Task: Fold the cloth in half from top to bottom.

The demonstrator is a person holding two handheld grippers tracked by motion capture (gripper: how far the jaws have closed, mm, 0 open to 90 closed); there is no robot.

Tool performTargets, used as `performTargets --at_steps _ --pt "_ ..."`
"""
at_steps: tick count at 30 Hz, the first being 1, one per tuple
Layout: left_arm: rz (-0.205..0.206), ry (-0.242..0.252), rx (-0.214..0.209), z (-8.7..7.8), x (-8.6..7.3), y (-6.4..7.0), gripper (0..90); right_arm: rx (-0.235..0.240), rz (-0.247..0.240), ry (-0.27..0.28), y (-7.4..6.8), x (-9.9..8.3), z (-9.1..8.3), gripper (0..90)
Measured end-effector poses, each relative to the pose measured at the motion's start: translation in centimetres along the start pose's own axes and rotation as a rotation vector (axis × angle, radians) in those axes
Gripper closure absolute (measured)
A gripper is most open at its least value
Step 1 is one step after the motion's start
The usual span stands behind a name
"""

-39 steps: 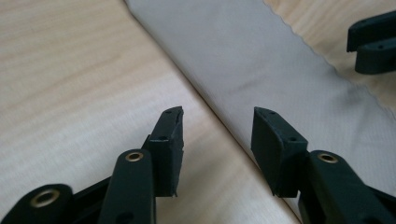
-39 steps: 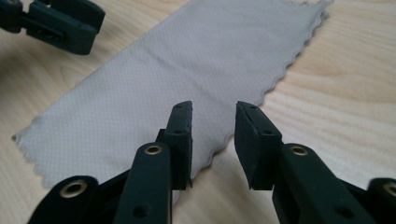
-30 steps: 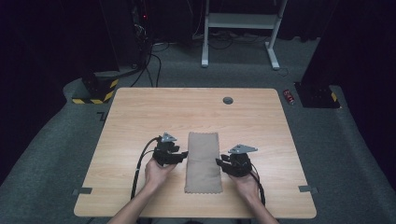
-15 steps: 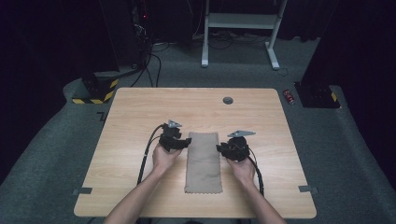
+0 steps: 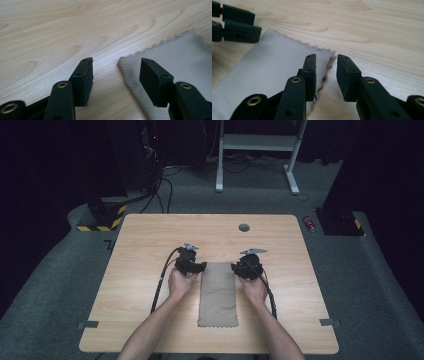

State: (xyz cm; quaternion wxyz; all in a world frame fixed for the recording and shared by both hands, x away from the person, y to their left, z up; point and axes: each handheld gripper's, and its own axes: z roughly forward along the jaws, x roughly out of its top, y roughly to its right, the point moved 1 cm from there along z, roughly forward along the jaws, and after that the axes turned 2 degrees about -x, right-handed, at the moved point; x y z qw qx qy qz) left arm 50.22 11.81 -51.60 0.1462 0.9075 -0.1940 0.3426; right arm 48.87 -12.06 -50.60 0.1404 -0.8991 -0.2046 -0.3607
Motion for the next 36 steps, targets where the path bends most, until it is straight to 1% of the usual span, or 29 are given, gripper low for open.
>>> performTargets --at_steps 2,5,7,8,10,11,14,15,19,21,24,28,30,33,36 --pt "-0.005 -0.008 0.004 0.3 -0.1 -0.1 44.6 -0.005 0.001 -0.023 0.0 0.3 0.6 67.2" --pt "-0.004 -0.004 0.012 0.4 -0.1 -0.4 44.3 -0.008 0.000 -0.025 0.1 0.7 1.0 65.9" --pt "0.001 -0.010 0.013 0.5 0.0 -0.4 43.9 -0.022 -0.009 -0.021 0.0 0.9 1.3 65.5" --pt "0.007 -0.016 0.012 0.5 0.2 -0.4 43.4 -0.026 -0.005 -0.021 0.0 0.9 1.5 65.0" --pt "0.010 -0.023 0.007 0.7 0.3 -0.2 42.3 -0.030 0.002 -0.038 0.1 0.8 2.0 63.1" --pt "0.023 -0.031 0.011 0.7 0.4 -0.1 41.8 -0.031 0.001 -0.051 0.1 0.8 2.2 62.5" --pt "0.056 -0.042 0.032 0.9 0.5 0.3 42.3 -0.033 -0.004 -0.067 -0.1 1.1 2.7 61.4" --pt "0.061 -0.041 0.039 1.0 0.5 0.4 42.7 -0.035 -0.011 -0.078 -0.2 1.2 2.9 61.0" --pt "0.075 -0.043 0.053 1.0 0.6 0.6 44.5 -0.054 -0.038 -0.082 -0.7 1.4 3.2 62.7" --pt "0.082 -0.042 0.049 1.0 0.6 0.7 46.7 -0.061 -0.063 -0.085 -0.9 1.4 3.3 66.0" --pt "0.100 -0.041 0.034 1.1 0.7 0.8 53.4 -0.061 -0.091 -0.089 -1.1 1.4 3.3 72.0" --pt "0.116 -0.046 0.015 1.1 0.7 0.9 60.5 -0.040 -0.098 -0.095 -1.1 1.4 3.3 80.0" --pt "0.120 -0.057 0.007 1.1 0.9 1.0 63.2 -0.030 -0.100 -0.095 -1.1 1.4 3.3 83.3" --pt "0.135 -0.071 0.002 1.2 1.1 1.2 70.4 -0.023 -0.102 -0.098 -1.2 1.4 3.3 86.2" --pt "0.137 -0.076 -0.022 1.2 1.1 1.4 78.5 -0.013 -0.087 -0.099 -1.1 1.4 3.3 87.5"
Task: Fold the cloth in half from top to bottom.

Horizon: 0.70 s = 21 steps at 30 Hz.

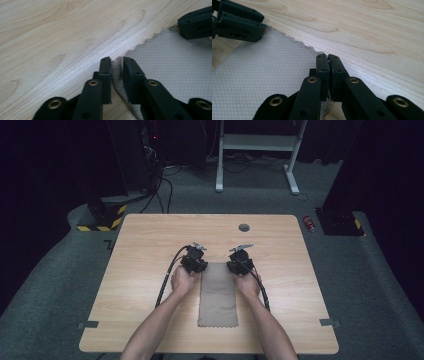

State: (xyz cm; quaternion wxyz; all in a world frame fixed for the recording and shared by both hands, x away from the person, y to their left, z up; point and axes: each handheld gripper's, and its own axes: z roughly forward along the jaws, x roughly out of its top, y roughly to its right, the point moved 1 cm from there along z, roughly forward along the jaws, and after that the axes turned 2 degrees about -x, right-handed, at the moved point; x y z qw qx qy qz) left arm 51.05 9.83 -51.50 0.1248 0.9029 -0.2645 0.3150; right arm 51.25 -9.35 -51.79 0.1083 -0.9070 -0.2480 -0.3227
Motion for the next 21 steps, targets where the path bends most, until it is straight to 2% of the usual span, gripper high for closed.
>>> performTargets --at_steps 4,6,10,14,20,21 --pt "-0.015 -0.008 -0.045 0.1 0.1 -0.2 87.9 0.012 0.016 0.002 0.2 0.0 0.0 88.4" --pt "-0.026 -0.011 -0.055 0.1 0.2 -0.3 88.5 0.019 0.024 0.004 0.3 -0.1 0.0 88.6" --pt "-0.014 -0.012 -0.061 -0.1 0.2 -0.4 89.0 0.033 0.033 0.023 0.4 0.1 -0.6 88.7" --pt "-0.017 0.010 -0.073 -0.6 0.4 -0.3 89.0 0.041 0.008 0.050 0.4 0.3 -1.6 88.7" --pt "-0.009 0.055 -0.090 -1.9 0.9 -0.4 89.1 0.051 0.019 0.065 0.7 0.5 -2.5 88.7" --pt "-0.018 0.063 -0.099 -2.1 0.9 -0.4 89.1 0.050 0.013 0.072 0.7 0.6 -2.7 88.8"
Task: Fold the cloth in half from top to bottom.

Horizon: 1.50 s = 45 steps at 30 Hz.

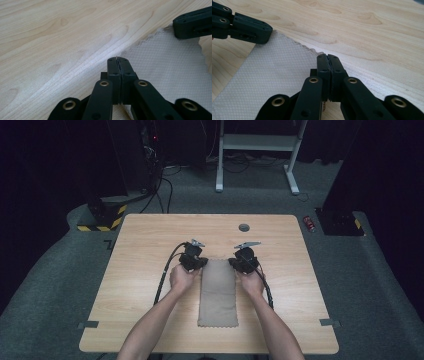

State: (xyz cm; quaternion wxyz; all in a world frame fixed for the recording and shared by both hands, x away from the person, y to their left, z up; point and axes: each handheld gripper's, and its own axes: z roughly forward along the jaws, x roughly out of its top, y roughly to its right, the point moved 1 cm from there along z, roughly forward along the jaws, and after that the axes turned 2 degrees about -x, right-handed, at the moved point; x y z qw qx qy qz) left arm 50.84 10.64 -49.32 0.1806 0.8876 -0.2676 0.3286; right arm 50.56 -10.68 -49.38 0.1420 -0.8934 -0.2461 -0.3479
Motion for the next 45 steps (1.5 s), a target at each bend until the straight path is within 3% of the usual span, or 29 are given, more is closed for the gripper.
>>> performTargets --at_steps 10,15,24,30,39,45 --pt "-0.017 0.041 -0.012 -1.0 1.2 -0.4 89.2 -0.015 -0.030 0.008 0.0 1.7 -1.0 88.9" --pt "-0.015 0.039 -0.007 -1.0 2.1 -0.6 89.2 -0.012 0.004 0.022 0.4 2.3 -1.2 88.9" --pt "0.002 0.076 0.003 -1.8 4.2 -0.6 89.1 -0.042 0.004 0.041 1.0 3.8 -1.8 88.9" --pt "0.016 0.066 -0.006 -1.8 3.5 -0.3 89.1 -0.033 -0.004 0.050 0.7 3.5 -2.3 88.8" --pt "0.032 0.041 -0.025 -1.4 2.2 0.0 89.1 -0.020 -0.028 0.023 0.3 1.8 -1.8 88.8" --pt "0.066 0.017 -0.038 -1.3 1.4 0.6 89.0 -0.003 -0.027 0.011 0.4 0.7 -1.7 88.8"
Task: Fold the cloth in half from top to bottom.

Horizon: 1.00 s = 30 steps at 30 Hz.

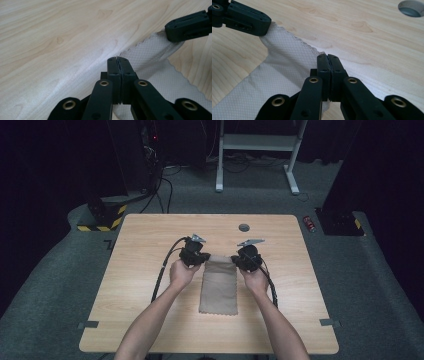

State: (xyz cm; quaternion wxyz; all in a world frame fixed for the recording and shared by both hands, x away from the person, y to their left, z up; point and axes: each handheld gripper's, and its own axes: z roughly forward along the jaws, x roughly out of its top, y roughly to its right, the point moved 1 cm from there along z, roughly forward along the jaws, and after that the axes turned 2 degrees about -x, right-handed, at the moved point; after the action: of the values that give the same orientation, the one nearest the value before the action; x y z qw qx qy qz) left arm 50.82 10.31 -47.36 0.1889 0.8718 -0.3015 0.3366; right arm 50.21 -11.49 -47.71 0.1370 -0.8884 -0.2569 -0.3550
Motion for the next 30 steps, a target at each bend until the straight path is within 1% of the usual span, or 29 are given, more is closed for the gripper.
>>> performTargets --at_steps 1,3,5,9,11,12,13,14,15,17,19,20,21,23,25,28,30 --pt "0.002 -0.004 -0.001 0.1 -0.2 0.1 89.1 0.002 0.004 -0.002 -0.1 -0.2 0.0 88.8" --pt "0.006 -0.015 -0.003 0.1 -0.6 0.1 89.0 0.009 -0.008 -0.006 -0.2 -0.5 0.1 88.8" --pt "-0.006 -0.012 -0.011 0.1 -1.1 0.2 89.0 0.013 -0.012 -0.012 -0.4 -0.8 0.2 88.8" --pt "-0.003 -0.020 -0.023 0.0 -1.9 0.4 89.1 0.021 -0.031 -0.022 -0.8 -1.5 0.3 88.8" --pt "0.004 -0.026 -0.023 0.0 -2.3 0.5 89.0 0.026 -0.030 -0.029 -1.0 -1.9 0.3 88.8" --pt "0.003 -0.028 -0.026 0.0 -2.4 0.6 89.0 0.029 -0.036 -0.030 -1.1 -2.1 0.4 88.8" --pt "0.003 -0.029 -0.026 0.0 -2.6 0.6 89.0 0.029 -0.029 -0.035 -1.2 -2.3 0.5 88.7" --pt "-0.001 -0.028 -0.029 0.1 -2.8 0.7 89.0 0.031 -0.035 -0.036 -1.2 -2.4 0.5 88.8" --pt "0.003 -0.031 -0.031 0.0 -2.9 0.7 89.0 0.032 -0.031 -0.040 -1.3 -2.5 0.5 88.7" --pt "0.006 -0.031 -0.035 0.0 -3.2 0.8 89.0 0.035 -0.039 -0.041 -1.4 -2.8 0.6 88.8" --pt "-0.006 -0.022 -0.043 0.0 -3.4 0.9 89.0 0.040 -0.039 -0.039 -1.5 -3.1 0.5 88.7" --pt "0.002 -0.023 -0.043 -0.1 -3.4 0.9 89.0 0.041 -0.039 -0.039 -1.5 -3.2 0.5 88.8" --pt "-0.003 -0.022 -0.048 -0.1 -3.5 1.1 89.0 0.041 -0.040 -0.035 -1.5 -3.3 0.4 88.7" --pt "0.005 -0.020 -0.055 -0.2 -3.7 1.3 89.0 0.044 -0.035 -0.035 -1.5 -3.4 0.2 88.7" --pt "0.004 -0.018 -0.060 -0.2 -3.9 1.5 89.0 0.048 -0.032 -0.033 -1.4 -3.6 0.0 88.8" --pt "0.008 -0.014 -0.065 -0.3 -4.2 1.7 89.0 0.051 -0.040 -0.026 -1.5 -4.0 -0.2 88.7" --pt "0.012 -0.011 -0.071 -0.4 -4.4 1.8 89.0 0.053 -0.035 -0.026 -1.6 -4.2 -0.4 88.7"
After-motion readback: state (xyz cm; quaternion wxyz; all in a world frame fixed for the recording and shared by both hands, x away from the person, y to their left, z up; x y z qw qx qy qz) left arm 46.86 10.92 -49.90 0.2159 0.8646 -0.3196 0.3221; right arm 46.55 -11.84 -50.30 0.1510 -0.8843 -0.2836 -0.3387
